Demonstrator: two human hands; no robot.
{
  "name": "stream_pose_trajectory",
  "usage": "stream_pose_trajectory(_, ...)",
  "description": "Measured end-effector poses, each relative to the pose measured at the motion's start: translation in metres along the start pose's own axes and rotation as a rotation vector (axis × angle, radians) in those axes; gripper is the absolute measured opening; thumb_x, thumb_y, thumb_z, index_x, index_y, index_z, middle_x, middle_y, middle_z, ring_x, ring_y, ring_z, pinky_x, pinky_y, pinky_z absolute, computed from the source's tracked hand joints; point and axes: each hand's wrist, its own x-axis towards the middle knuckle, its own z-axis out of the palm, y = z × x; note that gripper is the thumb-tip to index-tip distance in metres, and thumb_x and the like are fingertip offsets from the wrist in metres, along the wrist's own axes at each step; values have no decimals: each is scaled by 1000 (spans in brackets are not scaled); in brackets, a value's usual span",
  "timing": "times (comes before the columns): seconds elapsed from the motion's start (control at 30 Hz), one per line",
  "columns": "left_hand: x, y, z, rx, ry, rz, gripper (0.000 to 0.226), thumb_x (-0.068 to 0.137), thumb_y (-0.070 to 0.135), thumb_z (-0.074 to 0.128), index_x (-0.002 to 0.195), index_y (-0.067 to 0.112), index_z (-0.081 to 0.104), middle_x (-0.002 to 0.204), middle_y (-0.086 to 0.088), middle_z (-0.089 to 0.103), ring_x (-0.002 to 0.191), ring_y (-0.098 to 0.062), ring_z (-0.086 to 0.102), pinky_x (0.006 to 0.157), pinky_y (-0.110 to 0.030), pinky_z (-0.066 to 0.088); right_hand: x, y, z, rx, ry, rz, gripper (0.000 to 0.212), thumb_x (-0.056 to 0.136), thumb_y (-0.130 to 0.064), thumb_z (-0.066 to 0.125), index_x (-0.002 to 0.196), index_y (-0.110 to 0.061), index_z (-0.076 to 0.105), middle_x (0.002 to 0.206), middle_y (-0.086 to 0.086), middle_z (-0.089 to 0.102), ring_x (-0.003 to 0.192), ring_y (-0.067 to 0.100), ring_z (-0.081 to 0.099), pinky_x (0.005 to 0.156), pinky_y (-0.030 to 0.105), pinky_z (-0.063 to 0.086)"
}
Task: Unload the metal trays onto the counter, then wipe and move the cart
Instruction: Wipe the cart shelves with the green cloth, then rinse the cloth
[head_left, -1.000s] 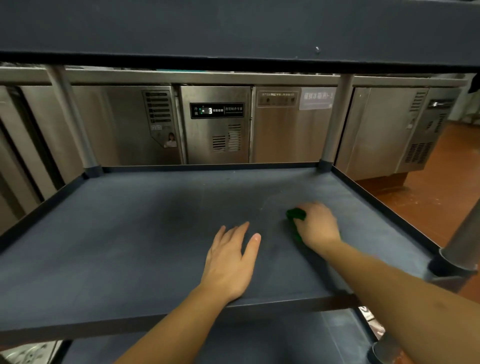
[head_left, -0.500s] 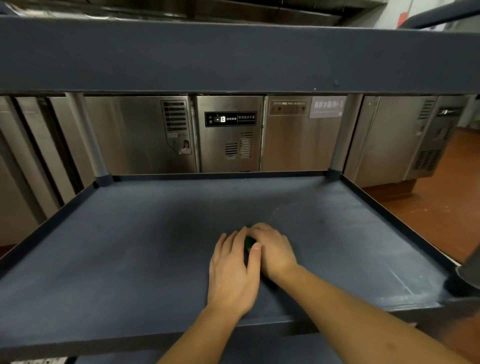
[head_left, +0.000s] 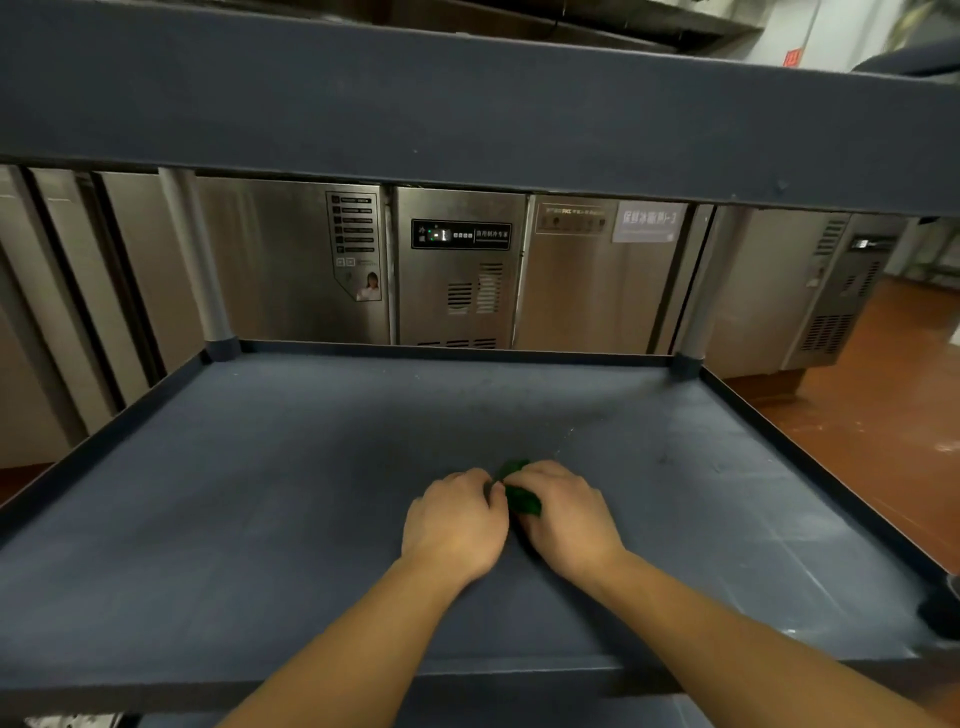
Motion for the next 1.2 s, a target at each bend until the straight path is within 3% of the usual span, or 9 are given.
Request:
stream_pose_trajectory(0.2,-3,6,9,83,-32,17,30,98,30,32,110,22,58,109,0,63,97,-20,58,76,-32,41,-13,-1,-1,-13,-17,-8,33,93,-17,50,122,-27,60,123,-5,55,104,19,58,81,36,50)
stream_pose_trajectory(0.43,-3,12,8,279,-73,74,35,98,25,31,131,22,43,119,-4,62,107,-24,58,84,-32,35,1,25,-10,-84,-62,23,36,91,-18,57,126,-25,58,130,-1,52,109,25,56,88,40,50)
stream_pose_trajectory(0.63,4,10,10,388,-100,93,35,97,22,32,129,21,46,114,-4,66,108,-23,59,105,-35,31,-3,106,-59,-155,-28,234,36,92,-19,57,128,-27,58,129,-1,53,112,23,57,96,36,47)
stream_pose_trajectory(0.73,9,12,8,393,-70,108,36,96,21,33,131,20,45,110,-5,67,107,-24,59,107,-35,31,-24,159,-92,-164,14,401,34,91,-21,60,124,-27,60,127,1,55,109,21,55,96,37,45)
stream_pose_trajectory(0.93,16,18,4,363,-72,102,40,95,23,36,135,22,41,111,-4,67,106,-24,59,107,-37,31,-47,207,-121,-171,144,651,29,91,-22,61,120,-16,62,118,10,57,91,24,54,75,37,50)
stream_pose_trajectory(1.0,15,16,6,364,-29,143,42,97,27,36,139,23,39,115,-3,65,110,-23,58,109,-37,28,-37,203,-117,-129,149,689,29,90,-23,63,118,-16,62,115,11,58,89,24,54,76,39,52)
stream_pose_trajectory(1.07,11,15,8,228,33,177,44,98,32,38,142,26,39,126,-1,60,118,-21,53,110,-33,30,-22,191,-107,-73,147,692,22,91,-21,61,112,-18,62,112,11,59,91,25,57,81,42,52)
stream_pose_trajectory(1.2,7,20,10,-415,2,65,45,99,39,44,142,29,43,143,7,47,130,-12,44,103,-21,32,17,136,-68,-2,158,557,9,94,-21,57,101,-21,63,108,9,62,90,22,58,85,38,50)
